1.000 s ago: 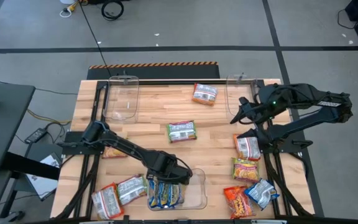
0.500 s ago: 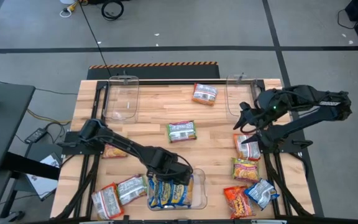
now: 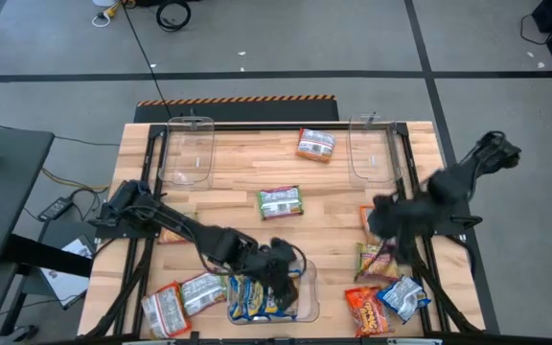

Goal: Sort Maruchan noodles
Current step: Put the blue noodle pack into the bottom transparent bin

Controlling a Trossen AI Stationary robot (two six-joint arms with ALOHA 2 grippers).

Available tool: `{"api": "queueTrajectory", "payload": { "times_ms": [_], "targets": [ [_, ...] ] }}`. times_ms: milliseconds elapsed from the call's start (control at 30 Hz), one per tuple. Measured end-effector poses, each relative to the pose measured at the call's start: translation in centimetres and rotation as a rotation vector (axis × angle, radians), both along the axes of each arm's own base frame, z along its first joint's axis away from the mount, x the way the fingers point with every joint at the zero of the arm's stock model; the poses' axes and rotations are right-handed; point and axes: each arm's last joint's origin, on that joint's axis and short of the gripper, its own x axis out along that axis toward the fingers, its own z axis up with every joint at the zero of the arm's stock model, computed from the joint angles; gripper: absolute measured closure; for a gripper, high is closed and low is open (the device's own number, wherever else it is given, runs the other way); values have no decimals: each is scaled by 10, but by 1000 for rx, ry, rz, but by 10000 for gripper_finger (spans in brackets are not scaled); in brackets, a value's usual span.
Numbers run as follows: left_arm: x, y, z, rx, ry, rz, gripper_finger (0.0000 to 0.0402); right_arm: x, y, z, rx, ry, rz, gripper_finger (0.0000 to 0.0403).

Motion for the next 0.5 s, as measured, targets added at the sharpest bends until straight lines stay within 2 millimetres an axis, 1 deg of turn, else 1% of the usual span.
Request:
{"api": "queueTrajectory", "payload": {
  "times_ms": [133,200,267,400,500],
  "targets": [
    [5,-13,-12,129,-57,-166,233,5,42,-24,1,159,-119,93],
    [6,-20,-22,197,-66,-241,233,7,63,-38,2,256,-165,93],
    [8,-28,-35,278,-68,-329,235,6,81,-52,-3,347,-200,93],
    [16,-39,-63,441,-80,-455,246,3,108,-72,10,496,-258,93],
    [26,-41,-82,517,-106,-517,255,3,122,-81,38,536,-289,93]
  ]
}}
